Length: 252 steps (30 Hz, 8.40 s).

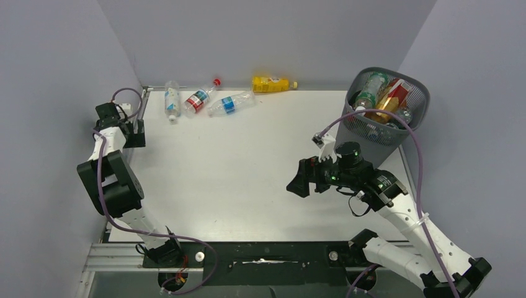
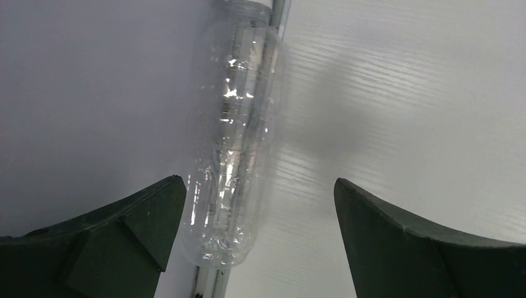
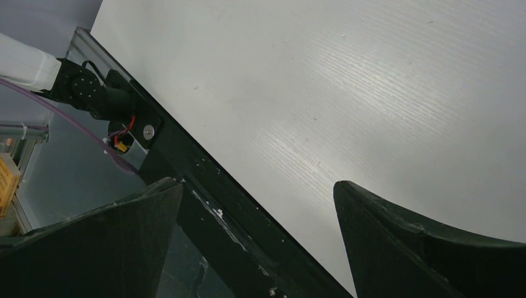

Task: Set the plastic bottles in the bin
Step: Adjust the plastic bottle at the center of the board, then pick up the plastic bottle at the center of the board.

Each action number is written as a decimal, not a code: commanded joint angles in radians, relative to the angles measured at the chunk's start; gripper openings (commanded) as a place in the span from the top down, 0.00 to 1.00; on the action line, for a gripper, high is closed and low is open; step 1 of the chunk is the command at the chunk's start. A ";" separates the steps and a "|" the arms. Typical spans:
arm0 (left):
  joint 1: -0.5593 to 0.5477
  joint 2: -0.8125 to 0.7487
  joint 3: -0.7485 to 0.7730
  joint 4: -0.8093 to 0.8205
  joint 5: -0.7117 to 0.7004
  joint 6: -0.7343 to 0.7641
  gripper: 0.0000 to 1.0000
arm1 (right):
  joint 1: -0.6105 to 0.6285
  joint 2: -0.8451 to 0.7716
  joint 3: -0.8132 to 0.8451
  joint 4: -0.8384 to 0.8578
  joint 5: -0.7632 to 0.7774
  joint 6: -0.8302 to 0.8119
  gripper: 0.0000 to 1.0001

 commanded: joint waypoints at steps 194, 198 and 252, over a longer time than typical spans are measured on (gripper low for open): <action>-0.289 0.072 0.215 0.076 0.145 -1.164 0.06 | -0.061 0.059 -0.119 0.240 -0.010 0.162 0.01; -0.296 0.129 0.215 0.081 0.137 -1.195 0.06 | -0.044 0.036 -0.142 0.277 -0.005 0.211 0.01; -0.401 -0.223 -0.283 0.114 0.104 -1.133 0.57 | 0.172 0.176 -0.097 0.358 0.106 0.274 0.03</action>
